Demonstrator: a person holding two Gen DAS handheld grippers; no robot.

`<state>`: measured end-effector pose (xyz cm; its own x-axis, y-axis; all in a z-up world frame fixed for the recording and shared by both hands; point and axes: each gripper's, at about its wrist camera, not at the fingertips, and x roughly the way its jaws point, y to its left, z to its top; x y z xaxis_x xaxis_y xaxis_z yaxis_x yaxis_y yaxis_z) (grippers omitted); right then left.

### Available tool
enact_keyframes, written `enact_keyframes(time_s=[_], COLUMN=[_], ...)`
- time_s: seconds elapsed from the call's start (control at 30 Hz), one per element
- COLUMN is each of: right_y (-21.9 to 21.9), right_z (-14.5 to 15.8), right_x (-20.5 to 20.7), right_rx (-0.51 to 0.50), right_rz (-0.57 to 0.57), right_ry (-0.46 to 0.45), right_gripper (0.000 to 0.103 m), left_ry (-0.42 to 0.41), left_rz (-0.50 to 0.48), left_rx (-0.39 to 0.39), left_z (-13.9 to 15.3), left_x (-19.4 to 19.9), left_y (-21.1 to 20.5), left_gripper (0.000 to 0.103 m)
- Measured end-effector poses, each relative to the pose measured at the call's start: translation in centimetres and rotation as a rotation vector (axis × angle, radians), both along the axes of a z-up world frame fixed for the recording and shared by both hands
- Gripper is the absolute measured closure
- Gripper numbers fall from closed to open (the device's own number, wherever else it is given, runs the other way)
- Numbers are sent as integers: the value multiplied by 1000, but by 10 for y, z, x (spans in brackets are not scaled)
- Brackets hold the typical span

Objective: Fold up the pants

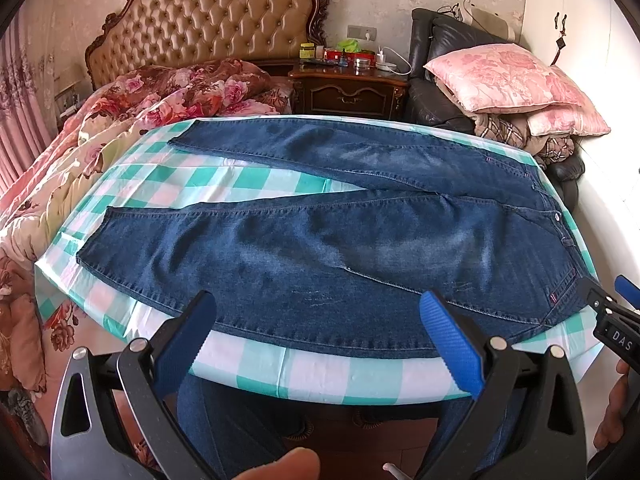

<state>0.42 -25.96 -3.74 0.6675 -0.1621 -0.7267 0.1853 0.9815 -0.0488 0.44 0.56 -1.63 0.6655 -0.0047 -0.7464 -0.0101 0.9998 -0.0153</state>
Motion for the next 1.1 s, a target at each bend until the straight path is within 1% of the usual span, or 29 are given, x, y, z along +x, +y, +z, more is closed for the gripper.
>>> enact_keyframes(time_s=[0.43, 0.47, 0.53, 0.57, 0.6, 0.63, 0.7, 0.77, 0.83, 0.93, 0.97, 1.03, 1.1], right_y=[0, -1, -13, -26, -33, -48, -73, -114, -156, -222, -234, -261, -276], right_z=[-7, -8, -12, -14, -13, -12, -10, -8, -12, -30, -35, -51, -64], right_x=[3, 5, 11, 18, 24, 38, 65, 105, 151, 237, 256, 305, 339], right_rx=[-11, 3, 89, 144, 161, 167, 135, 154, 179, 188, 185, 161, 166], right_rz=[-1, 3, 11, 6, 4, 1, -35, -70, -104, -136, -143, -154, -143], right_ry=[16, 22, 43, 46, 44, 38, 41, 37, 64, 117, 135, 184, 220], right_gripper=[15, 15, 15, 15, 15, 15, 15, 15, 15, 15, 18, 19, 22], left_ry=[6, 12, 29, 37, 43, 49, 67, 89, 103, 143, 158, 173, 186], left_rz=[6, 7, 0, -4, -8, -11, -19, -39, -40, -26, -14, 7, 35], left_rx=[-5, -8, -25, -41, -54, -64, -89, -126, -139, -159, -163, -156, -146], left_z=[-3, -5, -11, -14, -18, -22, -31, -40, -45, -57, -61, -65, -68], left_x=[1, 2, 5, 6, 7, 8, 11, 14, 17, 24, 27, 32, 38], left_y=[0, 0, 3, 4, 6, 8, 13, 18, 20, 26, 29, 33, 39], left_gripper=[1, 1, 1, 1, 1, 1, 1, 1, 1, 1, 1, 1, 1])
